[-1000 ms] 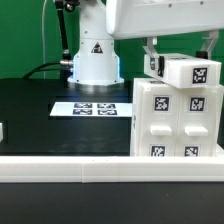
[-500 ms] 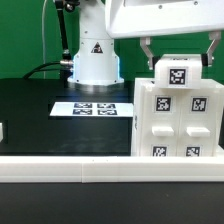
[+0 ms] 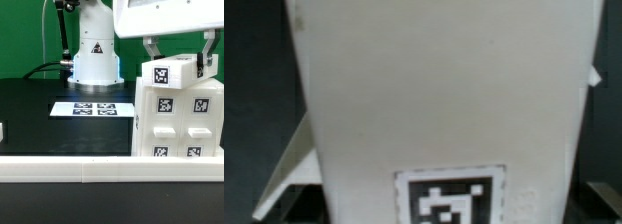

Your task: Assemble cabinet

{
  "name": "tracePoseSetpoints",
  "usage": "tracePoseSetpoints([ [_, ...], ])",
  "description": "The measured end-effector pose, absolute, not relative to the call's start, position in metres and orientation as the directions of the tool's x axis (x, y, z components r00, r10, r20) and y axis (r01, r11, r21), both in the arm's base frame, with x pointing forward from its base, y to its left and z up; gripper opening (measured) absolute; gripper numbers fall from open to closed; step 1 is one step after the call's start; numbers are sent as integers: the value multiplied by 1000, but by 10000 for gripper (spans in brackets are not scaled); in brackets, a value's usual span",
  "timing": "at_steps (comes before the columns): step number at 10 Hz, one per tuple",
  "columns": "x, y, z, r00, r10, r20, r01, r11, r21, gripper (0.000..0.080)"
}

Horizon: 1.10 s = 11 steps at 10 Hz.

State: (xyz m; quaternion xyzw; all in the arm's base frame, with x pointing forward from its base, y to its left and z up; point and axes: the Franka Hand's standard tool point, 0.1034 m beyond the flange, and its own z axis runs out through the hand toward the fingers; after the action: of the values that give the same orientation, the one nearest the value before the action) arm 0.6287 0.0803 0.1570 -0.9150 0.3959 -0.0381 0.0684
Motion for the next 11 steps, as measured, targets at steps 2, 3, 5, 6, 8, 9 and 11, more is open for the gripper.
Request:
tracePoseSetpoints([
  [2, 629, 79, 157, 605, -796, 0, -787, -597, -156, 560],
  [3, 629, 79, 157, 538, -843, -13, -834, -530, -156, 560],
  [5, 628, 80, 157, 365, -930, -39, -922, -355, -156, 560],
  [6, 625, 81, 156, 268, -962, -51, -954, -257, -156, 560],
  [8, 621, 82, 155, 60, -995, -79, -989, -48, -139, 560],
  [9, 620, 83, 155, -46, -995, -92, -990, 58, -130, 560],
  [11, 621, 84, 155, -206, -973, -108, -968, 218, -122, 560],
])
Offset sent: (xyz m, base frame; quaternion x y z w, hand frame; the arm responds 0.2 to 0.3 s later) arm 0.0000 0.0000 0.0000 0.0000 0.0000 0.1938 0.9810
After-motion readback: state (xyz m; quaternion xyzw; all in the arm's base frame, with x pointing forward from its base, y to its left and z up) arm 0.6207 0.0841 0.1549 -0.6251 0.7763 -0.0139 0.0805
